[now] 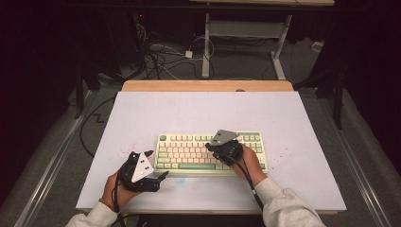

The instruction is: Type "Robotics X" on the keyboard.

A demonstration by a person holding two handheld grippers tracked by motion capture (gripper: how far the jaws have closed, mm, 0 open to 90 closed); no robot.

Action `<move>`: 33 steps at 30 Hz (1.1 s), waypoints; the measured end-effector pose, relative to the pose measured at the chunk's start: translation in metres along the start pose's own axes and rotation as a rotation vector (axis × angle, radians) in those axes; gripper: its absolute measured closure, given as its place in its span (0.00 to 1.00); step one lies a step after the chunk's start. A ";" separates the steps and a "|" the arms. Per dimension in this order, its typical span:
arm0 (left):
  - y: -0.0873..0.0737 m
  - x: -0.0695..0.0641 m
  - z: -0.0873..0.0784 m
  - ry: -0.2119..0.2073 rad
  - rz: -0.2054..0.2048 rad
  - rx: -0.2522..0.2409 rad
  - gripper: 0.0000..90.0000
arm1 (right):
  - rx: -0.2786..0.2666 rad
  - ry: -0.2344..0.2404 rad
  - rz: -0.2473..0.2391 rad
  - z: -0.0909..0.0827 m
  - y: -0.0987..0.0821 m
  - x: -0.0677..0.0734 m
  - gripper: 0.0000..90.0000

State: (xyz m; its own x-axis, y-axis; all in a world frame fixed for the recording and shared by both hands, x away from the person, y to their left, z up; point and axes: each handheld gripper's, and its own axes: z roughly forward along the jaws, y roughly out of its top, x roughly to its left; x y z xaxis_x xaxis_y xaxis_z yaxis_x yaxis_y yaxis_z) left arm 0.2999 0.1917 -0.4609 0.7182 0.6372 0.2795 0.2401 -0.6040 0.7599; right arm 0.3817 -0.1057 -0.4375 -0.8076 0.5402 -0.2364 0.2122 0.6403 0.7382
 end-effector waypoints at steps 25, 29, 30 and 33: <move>0.001 0.001 0.002 -0.006 -0.003 0.009 0.17 | -0.157 -0.051 0.016 -0.034 -0.012 -0.001 0.31; 0.001 0.001 0.001 -0.007 -0.003 0.012 0.17 | -0.183 -0.060 0.023 -0.042 -0.015 -0.002 0.29; 0.001 0.001 0.001 -0.008 -0.003 0.011 0.17 | -0.187 -0.063 0.022 -0.043 -0.016 -0.002 0.28; 0.001 0.001 0.001 -0.008 -0.002 0.012 0.17 | -0.193 -0.071 0.021 -0.048 -0.017 -0.002 0.26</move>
State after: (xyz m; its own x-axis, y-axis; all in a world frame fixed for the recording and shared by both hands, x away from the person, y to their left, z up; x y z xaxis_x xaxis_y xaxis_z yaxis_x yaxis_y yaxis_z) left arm 0.3015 0.1909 -0.4608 0.7230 0.6347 0.2729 0.2497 -0.6083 0.7534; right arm 0.3532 -0.1435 -0.4197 -0.7619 0.5940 -0.2584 0.1138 0.5155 0.8493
